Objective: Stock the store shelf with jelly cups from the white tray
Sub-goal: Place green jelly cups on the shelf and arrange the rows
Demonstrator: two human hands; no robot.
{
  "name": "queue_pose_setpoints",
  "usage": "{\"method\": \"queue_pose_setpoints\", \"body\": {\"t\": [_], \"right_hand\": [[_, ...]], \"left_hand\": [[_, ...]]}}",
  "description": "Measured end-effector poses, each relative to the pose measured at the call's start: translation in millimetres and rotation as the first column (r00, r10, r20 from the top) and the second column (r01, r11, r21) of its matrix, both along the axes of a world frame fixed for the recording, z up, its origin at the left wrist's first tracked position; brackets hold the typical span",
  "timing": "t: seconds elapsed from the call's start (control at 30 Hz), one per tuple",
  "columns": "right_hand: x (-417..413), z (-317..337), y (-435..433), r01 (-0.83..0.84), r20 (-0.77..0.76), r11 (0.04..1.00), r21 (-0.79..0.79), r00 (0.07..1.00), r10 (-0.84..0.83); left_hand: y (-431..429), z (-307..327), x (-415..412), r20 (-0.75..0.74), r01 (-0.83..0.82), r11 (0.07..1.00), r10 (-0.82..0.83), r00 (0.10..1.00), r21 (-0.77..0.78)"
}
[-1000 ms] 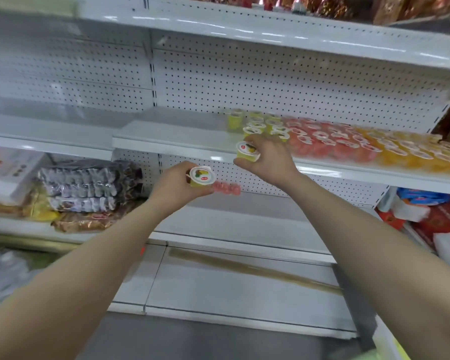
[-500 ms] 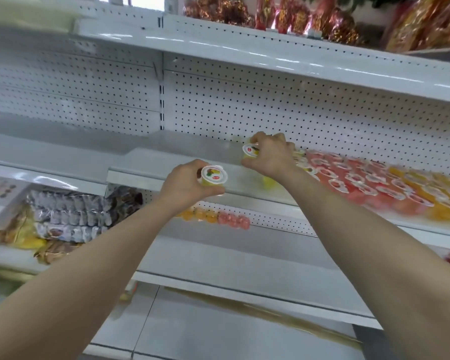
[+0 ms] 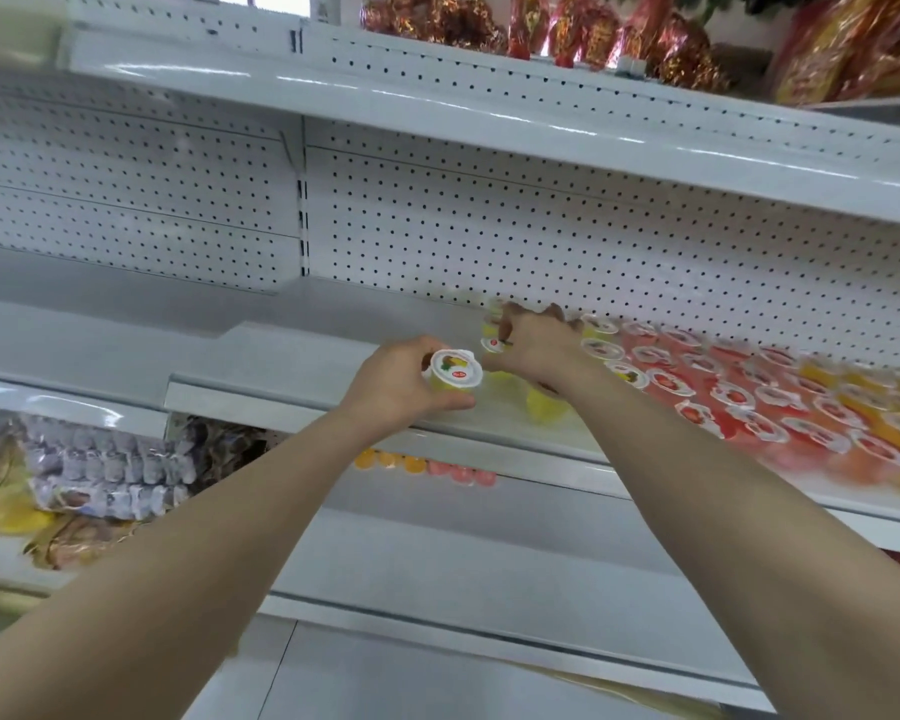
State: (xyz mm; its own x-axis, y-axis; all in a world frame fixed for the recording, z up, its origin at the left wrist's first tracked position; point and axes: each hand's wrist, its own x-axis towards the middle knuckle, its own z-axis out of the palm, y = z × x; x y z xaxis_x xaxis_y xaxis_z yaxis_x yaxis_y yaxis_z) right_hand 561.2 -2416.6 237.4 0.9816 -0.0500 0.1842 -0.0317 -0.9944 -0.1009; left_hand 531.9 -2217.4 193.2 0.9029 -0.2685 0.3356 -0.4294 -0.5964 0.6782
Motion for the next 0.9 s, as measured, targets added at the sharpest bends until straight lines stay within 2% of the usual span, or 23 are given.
{"method": "queue_pose_setpoints", "body": {"t": [0.17,0.3,0.53,0.6,0.77,0.9], "right_hand": [[3,2,-16,-0.068,-0.010,0.991,0.111,0.998,0.069],[-3,3,-22,-0.059,0.135,0.990,0.125,0.990,0.042],[-33,4,-35,-0.061,0.328,0.997,-0.054,0.942,0.075],[-45,7,-38,-0.077,0.382,0.991,-0.110,0.917,0.114],[-91,6,-42,-0.091,0.510,0.979,-0.181,0.843,0.173],[-154,-4,-41,-0.081,0.522,0.970,-0.230,0.831,0.193]], "left_hand": [[-25,-1,4,-0.038,0.030,1.000,-0.030,0.999,-0.001],[-40,-3,5,-0.036,0.034,0.999,-0.034,0.999,-0.005],[-31,0,-2,-0.026,0.033,0.999,-0.032,0.999,0.042],[-24,4,-8,0.020,0.013,0.998,-0.014,1.000,0.060],[-5,15,-37,0.286,-0.022,0.995,-0.008,0.958,0.102],[-5,19,-78,0.434,-0.004,0.983,-0.078,0.897,0.185]]}}
